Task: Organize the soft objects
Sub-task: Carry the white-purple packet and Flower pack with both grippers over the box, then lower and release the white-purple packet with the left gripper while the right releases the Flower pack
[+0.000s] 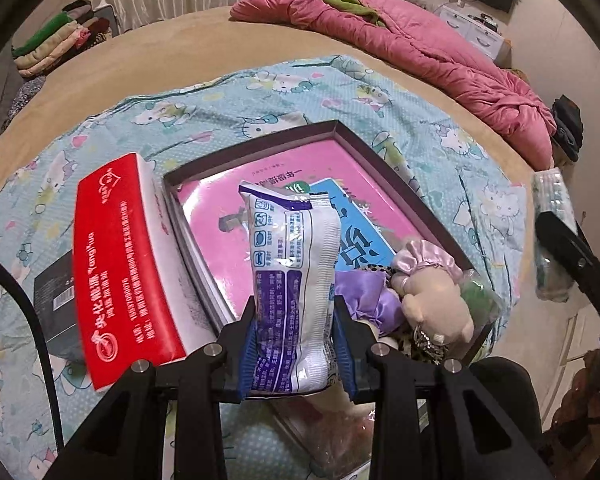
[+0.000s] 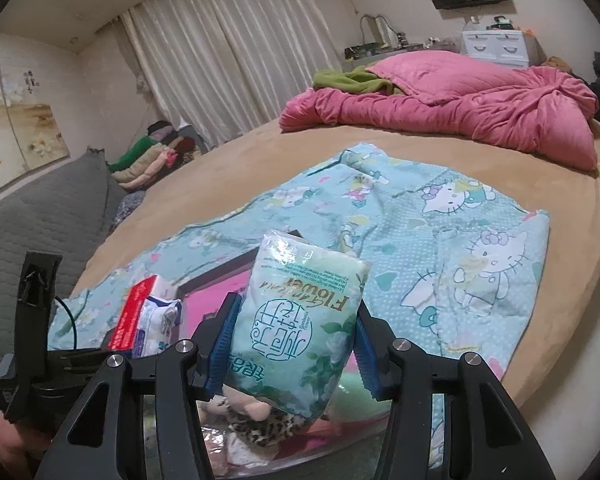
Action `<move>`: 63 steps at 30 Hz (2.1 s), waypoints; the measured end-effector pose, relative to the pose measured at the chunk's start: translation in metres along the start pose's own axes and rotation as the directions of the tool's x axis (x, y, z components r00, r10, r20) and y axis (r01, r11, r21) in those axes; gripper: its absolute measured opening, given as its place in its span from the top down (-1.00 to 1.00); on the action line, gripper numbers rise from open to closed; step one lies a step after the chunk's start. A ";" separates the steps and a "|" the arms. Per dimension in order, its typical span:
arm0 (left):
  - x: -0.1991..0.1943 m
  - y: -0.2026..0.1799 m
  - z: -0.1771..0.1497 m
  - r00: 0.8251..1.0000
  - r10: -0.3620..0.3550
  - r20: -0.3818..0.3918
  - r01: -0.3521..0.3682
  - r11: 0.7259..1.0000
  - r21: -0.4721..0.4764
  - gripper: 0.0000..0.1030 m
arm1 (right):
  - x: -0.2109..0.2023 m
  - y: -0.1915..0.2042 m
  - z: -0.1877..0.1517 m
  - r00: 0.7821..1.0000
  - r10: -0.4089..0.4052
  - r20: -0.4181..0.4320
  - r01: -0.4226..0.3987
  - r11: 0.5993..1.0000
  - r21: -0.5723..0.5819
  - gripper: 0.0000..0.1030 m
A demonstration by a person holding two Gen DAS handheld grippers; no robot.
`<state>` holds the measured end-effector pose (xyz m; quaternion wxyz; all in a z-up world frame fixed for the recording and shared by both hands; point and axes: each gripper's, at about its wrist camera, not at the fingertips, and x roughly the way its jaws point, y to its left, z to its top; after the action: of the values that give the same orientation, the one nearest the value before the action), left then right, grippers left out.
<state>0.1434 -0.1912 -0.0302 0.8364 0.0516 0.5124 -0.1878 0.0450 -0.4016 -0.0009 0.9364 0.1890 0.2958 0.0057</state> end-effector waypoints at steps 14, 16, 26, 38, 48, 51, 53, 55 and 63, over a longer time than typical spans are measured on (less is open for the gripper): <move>0.017 0.003 0.003 0.999 -0.003 -0.053 0.003 1.000 0.004 0.30 | 0.053 -0.004 -0.005 0.993 -0.029 -0.112 0.024 0.999 -0.045 -0.03; 0.019 0.004 0.003 0.998 -0.004 -0.058 0.004 1.000 0.001 0.29 | 0.058 -0.005 -0.006 0.992 -0.030 -0.121 0.024 0.999 -0.047 -0.03; 0.027 0.005 0.002 0.997 0.002 -0.081 -0.002 1.000 0.004 0.26 | 0.084 -0.001 -0.006 0.985 -0.008 -0.174 -0.004 0.998 -0.069 -0.04; 0.029 0.005 0.003 0.997 -0.003 -0.084 0.003 1.000 0.008 0.25 | 0.116 0.006 -0.010 0.972 0.003 -0.236 -0.030 0.993 -0.114 -0.08; 0.030 0.001 0.004 0.996 0.018 -0.088 -0.016 1.000 0.024 0.19 | 0.120 0.004 -0.012 0.971 0.011 -0.240 -0.038 0.993 -0.108 -0.24; 0.030 0.000 0.004 0.996 0.026 -0.085 -0.023 0.999 0.030 0.12 | 0.120 0.004 -0.013 0.972 0.002 -0.236 -0.029 0.993 -0.111 -0.33; 0.030 0.000 0.004 0.996 0.021 -0.083 -0.019 0.999 0.026 0.11 | 0.119 0.003 -0.013 0.973 0.003 -0.231 -0.030 0.993 -0.111 -0.37; 0.029 0.000 0.004 0.997 0.018 -0.080 -0.016 1.000 0.023 0.10 | 0.118 0.004 -0.012 0.975 0.001 -0.224 -0.027 0.993 -0.116 -0.39; 0.020 0.004 0.005 0.999 -0.002 -0.048 0.002 1.000 -0.001 -0.03 | 0.114 0.006 -0.011 0.979 -0.005 -0.205 -0.022 0.991 -0.130 -0.48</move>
<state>0.1572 -0.1945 -0.0454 0.8238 0.0551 0.5323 -0.1871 0.1341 -0.3780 -0.0698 0.9112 0.1267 0.3889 0.0486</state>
